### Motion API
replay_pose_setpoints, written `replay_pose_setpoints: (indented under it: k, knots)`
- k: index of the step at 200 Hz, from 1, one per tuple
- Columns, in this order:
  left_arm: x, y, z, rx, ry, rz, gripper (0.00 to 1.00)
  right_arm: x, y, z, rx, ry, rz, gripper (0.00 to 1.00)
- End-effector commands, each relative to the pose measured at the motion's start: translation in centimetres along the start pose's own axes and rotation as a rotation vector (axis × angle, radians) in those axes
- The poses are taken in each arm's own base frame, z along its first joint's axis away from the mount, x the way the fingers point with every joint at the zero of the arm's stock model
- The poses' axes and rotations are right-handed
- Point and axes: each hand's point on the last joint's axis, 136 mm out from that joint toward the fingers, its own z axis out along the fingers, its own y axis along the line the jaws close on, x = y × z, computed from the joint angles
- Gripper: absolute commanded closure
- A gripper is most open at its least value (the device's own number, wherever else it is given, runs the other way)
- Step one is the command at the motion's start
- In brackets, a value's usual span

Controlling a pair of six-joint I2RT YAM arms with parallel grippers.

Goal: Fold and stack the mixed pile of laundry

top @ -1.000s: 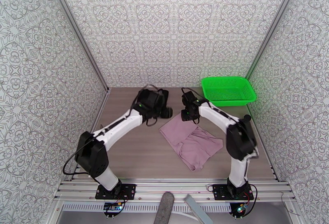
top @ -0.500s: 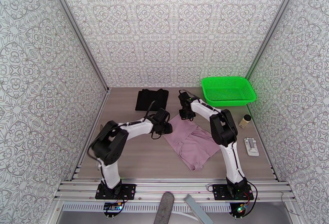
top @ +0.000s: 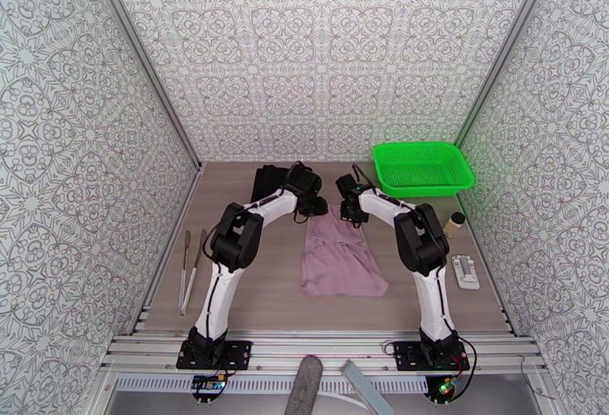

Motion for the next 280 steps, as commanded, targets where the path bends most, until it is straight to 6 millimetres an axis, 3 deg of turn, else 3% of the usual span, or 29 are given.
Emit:
replay_pose_setpoints:
  k: [1, 32, 54, 80, 96, 121, 143, 157, 177, 198, 228, 250, 280]
  knots:
    - [1.3, 3.0, 0.5, -0.089, 0.096, 0.04, 0.64, 1.1, -3.0, 0.6, 0.092, 0.001, 0.133, 0.89]
    - [1.8, 3.8, 0.0, -0.108, 0.11, 0.052, 0.63, -0.1, -3.4, 0.0, 0.097, -0.049, 0.174, 0.89]
    - [2.1, 3.7, -0.7, -0.103, 0.104, 0.053, 0.6, -1.1, -2.6, -0.1, 0.072, -0.06, 0.14, 0.87]
    - [0.7, 2.8, -2.9, -0.086, 0.052, 0.067, 0.51, -2.3, -1.1, -1.2, 0.013, -0.067, 0.055, 0.73]
    - [-0.9, 2.1, -5.3, -0.097, -0.004, 0.087, 0.47, -3.2, -0.8, -3.0, -0.021, -0.099, 0.014, 0.63]
    - [-4.3, 0.4, -13.0, -0.115, -0.162, 0.12, 0.42, -3.9, -0.5, -6.8, -0.105, -0.16, -0.061, 0.49]
    - [-4.4, -0.5, -19.2, -0.115, -0.243, 0.123, 0.37, -3.0, -0.3, -10.1, -0.204, -0.176, -0.135, 0.43]
    - [-2.2, -0.4, -21.7, -0.112, -0.246, 0.107, 0.36, -1.4, -0.1, -11.7, -0.27, -0.165, -0.198, 0.42]
    - [3.1, 0.9, -23.1, -0.103, -0.192, 0.038, 0.35, 1.7, -0.4, -13.6, -0.32, -0.14, -0.304, 0.41]
    - [10.1, 2.8, -22.8, -0.092, -0.098, -0.077, 0.35, 5.4, -1.1, -14.8, -0.322, -0.112, -0.415, 0.4]
    - [18.4, 3.0, -21.3, -0.03, -0.004, -0.202, 0.35, 10.2, -1.7, -15.8, -0.344, -0.086, -0.523, 0.38]
    - [22.0, 2.5, -20.9, 0.013, -0.005, -0.286, 0.36, 12.5, -1.4, -16.6, -0.38, -0.093, -0.561, 0.35]
    - [23.3, 2.8, -22.1, -0.022, -0.051, -0.216, 0.33, 14.6, -0.4, -17.4, -0.427, -0.104, -0.582, 0.33]
